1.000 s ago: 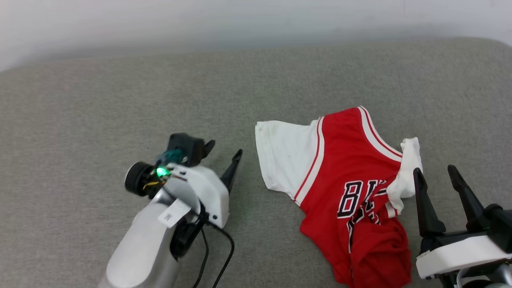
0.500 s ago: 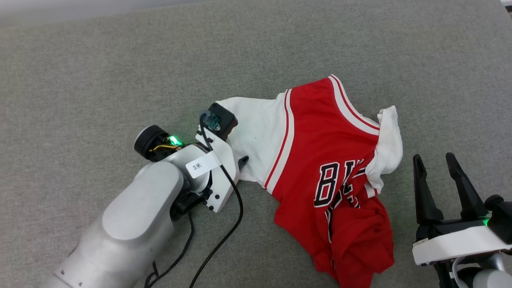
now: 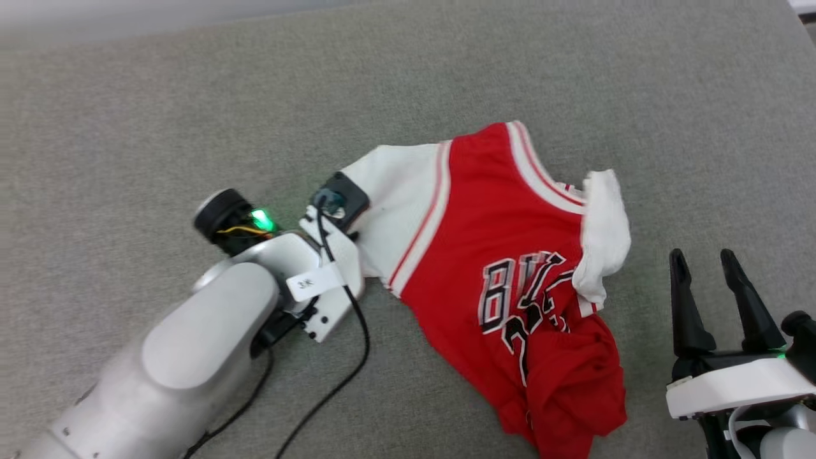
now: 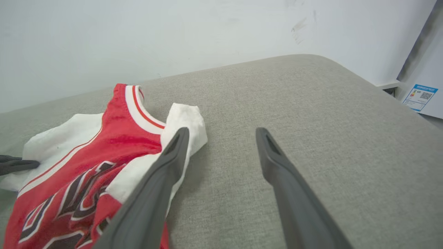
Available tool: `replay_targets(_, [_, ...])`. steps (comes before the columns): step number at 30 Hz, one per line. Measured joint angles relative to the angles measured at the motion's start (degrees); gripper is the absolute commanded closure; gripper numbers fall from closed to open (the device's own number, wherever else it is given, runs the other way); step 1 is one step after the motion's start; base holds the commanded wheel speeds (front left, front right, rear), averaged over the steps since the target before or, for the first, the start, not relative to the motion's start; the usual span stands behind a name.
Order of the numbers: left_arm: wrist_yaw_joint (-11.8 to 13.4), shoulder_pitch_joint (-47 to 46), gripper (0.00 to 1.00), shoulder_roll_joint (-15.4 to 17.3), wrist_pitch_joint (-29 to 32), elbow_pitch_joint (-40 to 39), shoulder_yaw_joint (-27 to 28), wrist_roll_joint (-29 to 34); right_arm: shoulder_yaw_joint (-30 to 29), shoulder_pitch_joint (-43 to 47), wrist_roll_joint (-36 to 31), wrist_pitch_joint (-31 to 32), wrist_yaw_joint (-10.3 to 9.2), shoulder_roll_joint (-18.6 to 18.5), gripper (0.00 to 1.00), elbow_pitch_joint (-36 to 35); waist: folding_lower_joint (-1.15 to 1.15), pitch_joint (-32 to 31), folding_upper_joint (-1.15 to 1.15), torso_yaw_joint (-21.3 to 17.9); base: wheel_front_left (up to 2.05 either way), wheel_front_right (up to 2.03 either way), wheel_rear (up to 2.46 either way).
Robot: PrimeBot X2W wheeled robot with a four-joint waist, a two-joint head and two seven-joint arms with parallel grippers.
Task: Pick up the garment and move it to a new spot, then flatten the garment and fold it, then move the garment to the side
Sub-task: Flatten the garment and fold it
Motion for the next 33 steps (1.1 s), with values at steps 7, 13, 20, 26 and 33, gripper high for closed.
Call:
replay_targets(7, [5.48, 6.08, 1.0, 4.82, -5.57, -8.24, 3.89, -0.82, -3.14, 1.14, -0.38, 1.97, 0.0, 0.0, 0.0, -0.18, -0.01, -3.57, 0.0, 2.33, 0.0, 0.0, 0.0])
replay_targets(13, [11.22, 14.79, 1.0, 8.05, -8.06, -14.3, 7.61, -4.24, -4.72, 1.91, -0.93, 3.53, 0.0, 0.01, 0.0, -0.37, 0.0, -6.46, 0.0, 4.79, 0.0, 0.0, 0.0])
replay_targets(20, [17.22, 27.86, 1.0, 9.03, -12.62, -15.73, 12.58, -11.54, -4.77, 2.69, -1.6, 5.19, 0.0, 0.01, 0.0, -0.63, -0.01, -8.59, 0.0, 6.53, 0.0, 0.0, 0.0])
replay_targets(26, [17.94, 34.16, 0.83, 5.43, -16.74, -13.04, 13.36, -15.41, -4.57, 3.25, -2.11, 6.6, 0.0, 0.01, 0.0, -1.31, -0.01, -9.78, 0.0, 7.19, 0.0, 0.0, 0.0])
replay_targets(33, [17.85, 34.73, 0.0, 1.75, -26.77, -11.12, 14.85, -14.3, -3.9, 4.45, -3.05, 9.28, 0.0, 0.01, 0.0, -2.29, -0.01, -11.66, 0.0, 7.87, 0.0, 0.0, 0.0])
